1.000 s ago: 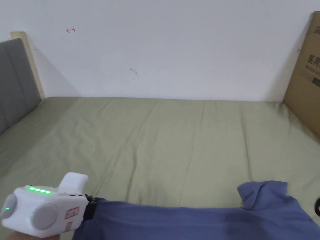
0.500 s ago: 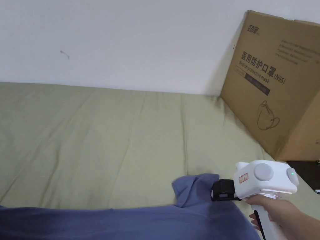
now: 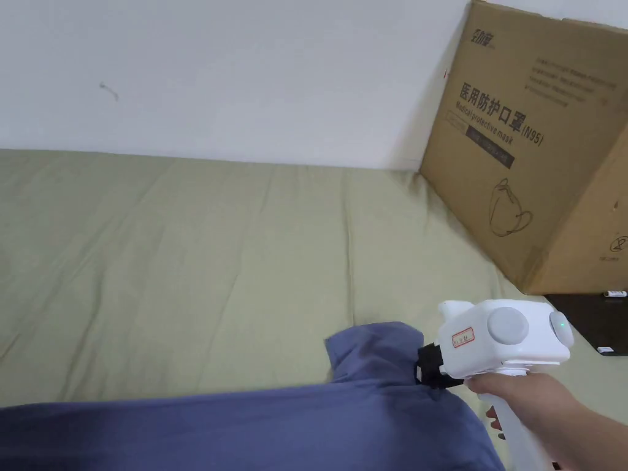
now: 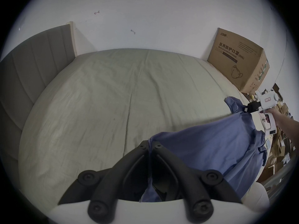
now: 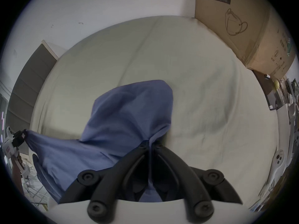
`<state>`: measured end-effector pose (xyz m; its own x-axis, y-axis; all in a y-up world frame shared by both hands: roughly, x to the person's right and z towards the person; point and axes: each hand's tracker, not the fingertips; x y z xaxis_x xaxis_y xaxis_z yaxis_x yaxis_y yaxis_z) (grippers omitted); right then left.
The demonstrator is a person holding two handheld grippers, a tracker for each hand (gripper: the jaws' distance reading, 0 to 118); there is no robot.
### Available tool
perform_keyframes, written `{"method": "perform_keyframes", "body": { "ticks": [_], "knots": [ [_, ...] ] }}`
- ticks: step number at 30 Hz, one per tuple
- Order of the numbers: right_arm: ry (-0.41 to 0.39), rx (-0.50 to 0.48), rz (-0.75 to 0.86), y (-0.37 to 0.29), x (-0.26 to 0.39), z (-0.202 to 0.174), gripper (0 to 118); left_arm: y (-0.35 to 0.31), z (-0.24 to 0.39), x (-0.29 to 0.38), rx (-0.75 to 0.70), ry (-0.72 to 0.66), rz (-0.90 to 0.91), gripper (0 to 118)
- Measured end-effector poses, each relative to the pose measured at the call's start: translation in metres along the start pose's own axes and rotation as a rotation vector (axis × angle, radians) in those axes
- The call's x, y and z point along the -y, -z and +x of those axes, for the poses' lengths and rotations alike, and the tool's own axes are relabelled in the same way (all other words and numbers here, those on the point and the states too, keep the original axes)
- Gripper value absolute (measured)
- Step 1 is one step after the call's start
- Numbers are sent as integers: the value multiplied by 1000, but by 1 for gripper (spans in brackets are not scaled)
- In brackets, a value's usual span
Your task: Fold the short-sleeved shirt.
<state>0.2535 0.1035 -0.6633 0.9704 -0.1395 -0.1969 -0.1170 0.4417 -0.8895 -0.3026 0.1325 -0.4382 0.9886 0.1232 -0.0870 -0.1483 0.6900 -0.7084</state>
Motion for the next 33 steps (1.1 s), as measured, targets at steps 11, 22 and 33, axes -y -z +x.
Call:
{"method": "perform_keyframes", "body": {
  "ticks": [11, 22, 33],
  "knots": [
    [165, -29, 331, -77, 5, 26, 1, 0, 3, -26, -64, 10, 79, 1],
    [173, -18, 413, -117, 75, 33, 1, -23, 5, -4, 33, -6, 79, 1],
    [334, -65, 328, -184, 283, 37, 1, -109, 0, 125, 116, 17, 35, 1]
  ]
}}
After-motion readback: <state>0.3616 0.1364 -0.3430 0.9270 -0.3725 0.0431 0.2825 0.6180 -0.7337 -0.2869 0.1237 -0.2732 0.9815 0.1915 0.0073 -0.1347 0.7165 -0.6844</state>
